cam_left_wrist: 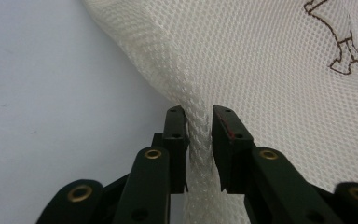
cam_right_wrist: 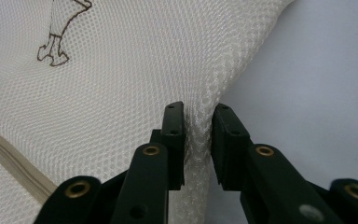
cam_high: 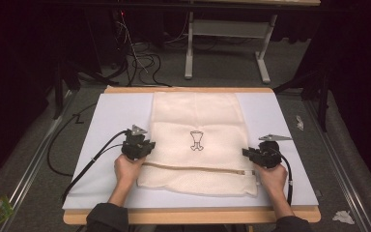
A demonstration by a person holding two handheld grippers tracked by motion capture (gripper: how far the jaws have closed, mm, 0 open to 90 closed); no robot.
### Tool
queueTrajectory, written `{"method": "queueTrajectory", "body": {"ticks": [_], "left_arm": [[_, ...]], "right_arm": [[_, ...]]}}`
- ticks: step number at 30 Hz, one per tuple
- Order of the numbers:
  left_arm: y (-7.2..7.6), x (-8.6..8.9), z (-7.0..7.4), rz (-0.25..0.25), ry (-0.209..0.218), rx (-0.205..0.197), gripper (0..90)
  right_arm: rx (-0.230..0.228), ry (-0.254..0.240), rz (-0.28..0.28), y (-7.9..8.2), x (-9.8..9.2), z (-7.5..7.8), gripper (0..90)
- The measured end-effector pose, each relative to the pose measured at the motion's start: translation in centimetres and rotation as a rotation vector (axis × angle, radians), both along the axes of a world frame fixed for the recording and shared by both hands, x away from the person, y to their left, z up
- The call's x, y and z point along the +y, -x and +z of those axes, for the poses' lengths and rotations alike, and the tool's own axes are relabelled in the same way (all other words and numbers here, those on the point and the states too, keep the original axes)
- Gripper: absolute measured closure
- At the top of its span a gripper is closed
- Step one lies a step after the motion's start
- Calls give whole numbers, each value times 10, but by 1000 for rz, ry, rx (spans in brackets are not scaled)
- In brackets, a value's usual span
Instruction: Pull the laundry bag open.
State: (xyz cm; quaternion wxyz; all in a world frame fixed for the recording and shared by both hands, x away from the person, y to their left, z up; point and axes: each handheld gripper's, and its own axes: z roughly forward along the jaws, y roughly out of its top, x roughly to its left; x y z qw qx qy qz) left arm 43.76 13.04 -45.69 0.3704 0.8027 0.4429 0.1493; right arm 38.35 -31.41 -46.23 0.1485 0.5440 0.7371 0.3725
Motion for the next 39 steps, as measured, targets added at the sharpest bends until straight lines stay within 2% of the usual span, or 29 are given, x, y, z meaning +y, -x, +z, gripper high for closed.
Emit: {"method": "queueTrajectory", "body": {"ticks": [6,11,15,17,22,29,35,39], "left_arm": [[8,7,1,8,10,-45,659],[21,7,7,-5,21,-100,603],[33,4,10,-30,44,-122,576],[38,2,10,-63,59,-116,554],[49,-5,8,-101,83,-122,536],[57,-15,0,-114,117,-124,523],[61,-26,-7,-134,162,-101,518],[64,-38,-10,-163,130,-112,521]], "right_arm": [[-19,11,-18,4,-2,1,655],[-45,28,-18,11,-4,3,586],[-51,22,-11,21,-6,5,560],[-61,19,-6,25,-6,6,550],[-63,12,-5,37,-8,7,530],[-52,11,1,44,-8,-1,522],[-33,-1,4,47,-5,-7,526],[-32,-2,10,47,-1,-9,535]]}}
